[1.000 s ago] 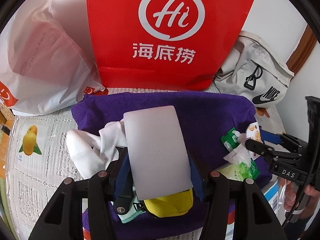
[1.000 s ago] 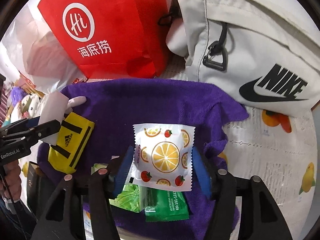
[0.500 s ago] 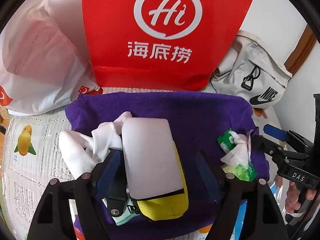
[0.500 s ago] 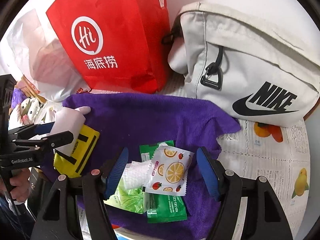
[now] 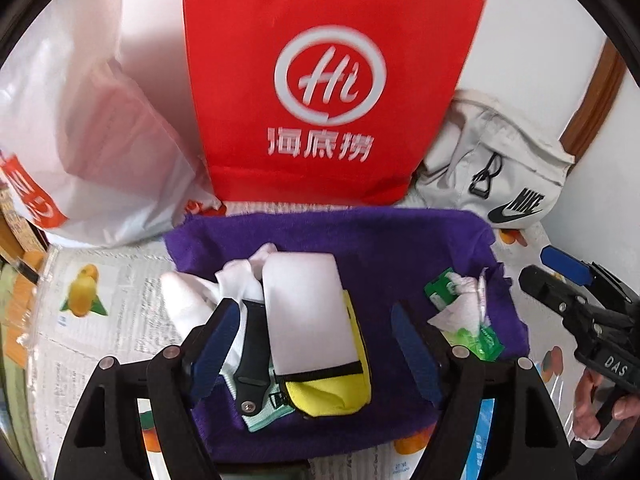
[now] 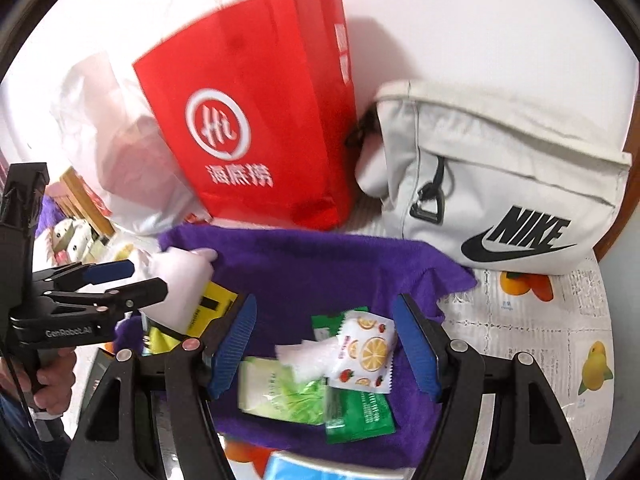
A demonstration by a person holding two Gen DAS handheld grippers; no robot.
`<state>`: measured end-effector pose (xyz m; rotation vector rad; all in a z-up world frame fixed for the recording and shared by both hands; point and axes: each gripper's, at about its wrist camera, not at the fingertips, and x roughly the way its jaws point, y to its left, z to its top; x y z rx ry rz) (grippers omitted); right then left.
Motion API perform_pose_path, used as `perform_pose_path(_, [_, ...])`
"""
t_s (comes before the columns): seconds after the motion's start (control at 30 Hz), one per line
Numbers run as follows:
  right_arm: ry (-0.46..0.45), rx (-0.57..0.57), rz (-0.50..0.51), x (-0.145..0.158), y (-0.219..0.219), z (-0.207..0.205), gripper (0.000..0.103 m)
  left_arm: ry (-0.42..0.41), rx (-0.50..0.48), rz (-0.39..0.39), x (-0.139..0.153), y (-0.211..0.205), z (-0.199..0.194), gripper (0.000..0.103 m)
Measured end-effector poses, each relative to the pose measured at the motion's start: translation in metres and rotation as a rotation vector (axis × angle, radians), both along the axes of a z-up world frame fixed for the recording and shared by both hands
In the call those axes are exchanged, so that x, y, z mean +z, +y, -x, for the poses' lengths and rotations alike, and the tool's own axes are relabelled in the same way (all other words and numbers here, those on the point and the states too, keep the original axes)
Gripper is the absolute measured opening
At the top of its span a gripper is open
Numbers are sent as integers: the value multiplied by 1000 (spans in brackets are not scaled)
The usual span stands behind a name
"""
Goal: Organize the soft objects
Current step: 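Withdraw both tools from the towel back over the bed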
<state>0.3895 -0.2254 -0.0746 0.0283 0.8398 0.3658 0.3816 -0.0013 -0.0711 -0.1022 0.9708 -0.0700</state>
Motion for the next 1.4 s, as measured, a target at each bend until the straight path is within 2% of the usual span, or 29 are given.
perform_pose_path(0.2, [-54, 11, -30, 17, 6, 57, 71, -90, -3, -26, 31, -4, 35, 77])
perform_pose_path(0.27, [-41, 17, -29, 16, 8, 81, 71, -81, -8, -25, 33, -5, 46, 77])
perform_pose_path(0.37, [-33, 31, -36, 11, 12, 117, 71, -83, -2, 9, 36, -1, 68, 77])
perform_pose_path(0.5, [-37, 28, -32, 7, 17, 168, 71, -105, 66, 56, 42, 18, 109, 77])
perform_pose_path(0.7, [-13, 49, -44, -10, 24, 232, 70, -103, 126, 68, 36, 43, 161, 77])
perform_pose_path(0.87, [-21, 81, 29, -35, 41, 272, 70, -88, 142, 77, 17, 56, 201, 77])
perform_pose_path(1.0, [-2, 87, 17, -55, 48, 279, 70, -60, 138, 87, -4, 62, 226, 77])
perform_pose_path(1.1, [5, 83, 60, -71, 59, 275, 70, -37, 134, 109, -21, 69, 242, 77])
perform_pose_path(1.2, [-21, 69, 104, -82, 67, 271, 70, -22, 136, 122, -33, 75, 251, 77])
perform_pose_path(1.4, [23, 32, 145, -108, 74, 257, 70, 7, 107, 126, -54, 79, 256, 77])
